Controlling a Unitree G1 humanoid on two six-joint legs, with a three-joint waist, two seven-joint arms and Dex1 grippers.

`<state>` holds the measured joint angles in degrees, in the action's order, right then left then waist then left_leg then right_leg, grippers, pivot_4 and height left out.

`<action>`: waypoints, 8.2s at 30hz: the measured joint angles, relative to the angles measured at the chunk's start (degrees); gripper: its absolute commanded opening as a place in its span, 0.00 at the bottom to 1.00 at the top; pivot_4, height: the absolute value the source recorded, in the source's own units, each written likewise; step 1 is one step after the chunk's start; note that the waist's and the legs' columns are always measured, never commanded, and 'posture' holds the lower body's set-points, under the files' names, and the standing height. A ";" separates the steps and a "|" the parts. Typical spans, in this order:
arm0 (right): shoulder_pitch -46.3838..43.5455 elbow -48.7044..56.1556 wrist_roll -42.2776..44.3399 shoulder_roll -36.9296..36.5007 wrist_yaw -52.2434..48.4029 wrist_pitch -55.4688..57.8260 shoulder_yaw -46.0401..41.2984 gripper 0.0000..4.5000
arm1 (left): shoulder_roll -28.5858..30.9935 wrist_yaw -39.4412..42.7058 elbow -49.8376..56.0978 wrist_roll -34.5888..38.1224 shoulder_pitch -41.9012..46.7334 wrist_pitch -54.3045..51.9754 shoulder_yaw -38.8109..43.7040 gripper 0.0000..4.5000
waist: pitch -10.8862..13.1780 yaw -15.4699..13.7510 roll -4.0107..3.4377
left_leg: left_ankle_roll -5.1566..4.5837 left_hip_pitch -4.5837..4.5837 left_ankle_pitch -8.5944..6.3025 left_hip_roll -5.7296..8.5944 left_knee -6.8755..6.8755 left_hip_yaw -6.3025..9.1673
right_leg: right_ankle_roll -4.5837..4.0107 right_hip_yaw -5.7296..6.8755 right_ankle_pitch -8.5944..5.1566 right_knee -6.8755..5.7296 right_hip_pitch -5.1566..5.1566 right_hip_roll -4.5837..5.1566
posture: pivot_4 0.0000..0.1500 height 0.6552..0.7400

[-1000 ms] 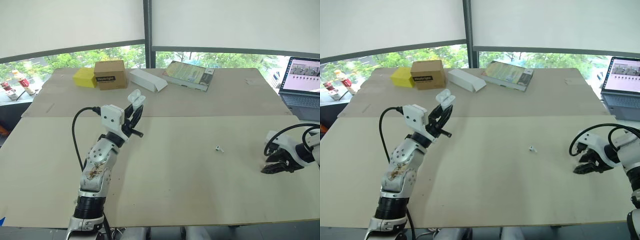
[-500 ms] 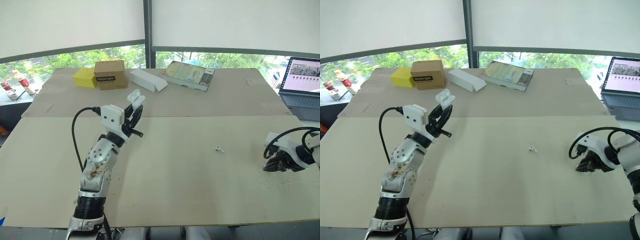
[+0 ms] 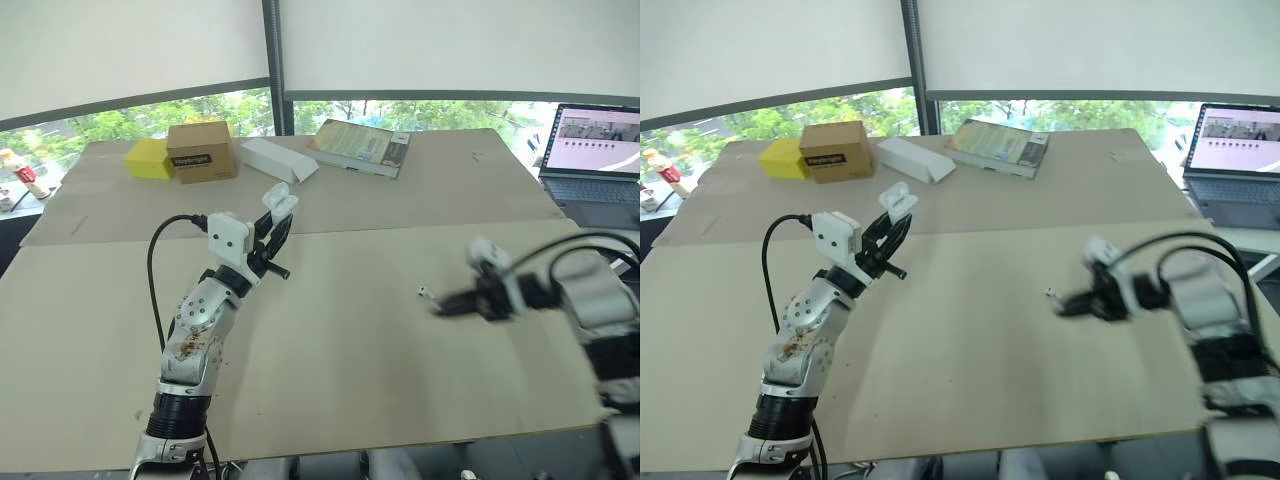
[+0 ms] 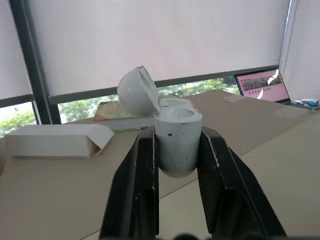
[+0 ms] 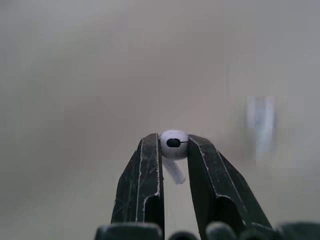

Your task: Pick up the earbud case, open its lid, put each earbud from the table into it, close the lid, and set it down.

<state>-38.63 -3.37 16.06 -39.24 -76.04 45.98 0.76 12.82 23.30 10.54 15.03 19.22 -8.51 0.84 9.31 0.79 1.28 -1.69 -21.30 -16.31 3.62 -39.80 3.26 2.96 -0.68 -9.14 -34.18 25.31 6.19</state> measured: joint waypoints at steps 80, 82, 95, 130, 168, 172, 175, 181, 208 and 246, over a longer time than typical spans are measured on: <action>5.06 -10.29 1.39 -8.61 19.93 -20.44 12.13 0.82 | -0.01 4.38 -2.14 0.57 1.22 0.07 -3.02 0.12 | -0.01 0.45 -0.02 | -0.18 -0.54 -0.01 0.29 -0.11 -0.42 | 0.13 -0.21 0.09 -0.29 0.73 0.20 | 1.00 1.00; 3.19 -14.53 -0.72 -8.15 18.27 -22.56 12.16 0.82 | 0.28 4.34 -1.96 0.55 1.14 0.08 -2.97 0.12 | -0.01 0.12 -0.02 | -0.17 -0.57 -0.01 0.30 -0.12 -0.42 | 0.13 -0.21 0.09 -0.24 0.73 0.22 | 1.00 1.00; -0.52 -23.77 -9.96 -6.44 10.73 -29.10 13.57 0.82 | 0.72 3.75 -1.16 0.43 1.04 -0.03 -2.88 0.12 | -0.02 -0.99 -0.02 | 0.10 -0.69 0.15 0.37 -0.17 -0.40 | 0.25 -0.21 0.21 0.04 0.71 0.28 | 1.00 1.00; 1.60 -21.39 -13.75 -10.20 5.48 -27.44 11.63 0.08 | -0.05 2.97 -1.04 0.02 1.05 -0.02 -3.42 0.12 | -0.02 -1.73 -0.02 | 0.12 -0.73 0.16 0.39 -0.23 -0.38 | 0.25 -0.17 0.25 0.05 0.68 0.30 | 1.00 1.00; 15.40 -33.50 -24.46 -30.86 -3.70 -54.54 9.99 0.61 | -3.93 -1.35 2.57 -2.83 -4.76 0.87 -5.30 0.12 | 0.00 -1.54 0.05 | -0.57 0.87 -0.29 0.12 -0.07 -0.47 | 0.41 -0.11 0.08 0.50 -1.20 0.23 | 1.00 1.00; 15.07 -33.72 -24.44 -30.49 -3.67 -55.86 9.74 0.61 | -3.89 -1.32 2.57 -2.82 -4.76 0.87 -5.31 0.12 | 0.00 -1.41 0.06 | -0.56 0.89 -0.30 0.11 -0.06 -0.47 | 0.41 -0.11 0.08 0.50 -1.20 0.21 | 1.00 1.00; 14.52 -34.32 -24.82 -29.88 -3.57 -58.00 9.65 0.61 | -3.68 -1.27 2.57 -2.92 -4.76 0.87 -5.34 0.12 | -0.02 -1.18 0.12 | -0.53 0.92 -0.31 0.08 -0.06 -0.47 | 0.41 -0.11 0.08 0.50 -1.22 0.18 | 1.00 1.00; 13.29 -35.19 -26.11 -28.98 -3.43 -61.08 9.68 0.56 | -3.56 -1.23 2.57 -3.41 -4.76 0.87 -5.68 0.12 | -0.03 -0.67 0.24 | -0.51 0.95 -0.33 0.06 -0.05 -0.48 | 0.41 -0.11 0.08 0.51 -1.23 0.15 | 1.00 1.00; -6.99 0.16 9.49 13.14 15.26 -12.64 -1.87 0.07 | -2.02 5.37 0.87 3.29 -1.47 -2.96 -5.15 0.12 | -0.09 -1.72 -0.16 | 0.48 -0.49 -0.22 -0.23 -0.25 -0.26 | -0.07 -0.06 0.02 -0.06 0.59 -0.17 | 1.00 1.00; 2.07 9.79 3.73 16.59 29.98 -26.77 3.30 0.25 | 0.42 12.16 0.38 9.77 4.35 -11.28 -4.08 0.12 | -0.09 -0.10 -0.17 | 0.07 -0.75 -0.43 0.01 -0.87 -0.44 | -0.02 -0.09 0.04 -0.76 0.84 -0.10 | 1.00 1.00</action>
<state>-36.55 6.41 19.80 -22.65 -46.06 19.21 4.06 13.24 35.46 10.92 24.81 23.58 -19.79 -3.24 9.22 0.68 1.12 -1.62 -22.05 -16.74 3.62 -40.68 2.82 2.94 -0.77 -9.10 -34.94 26.15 6.09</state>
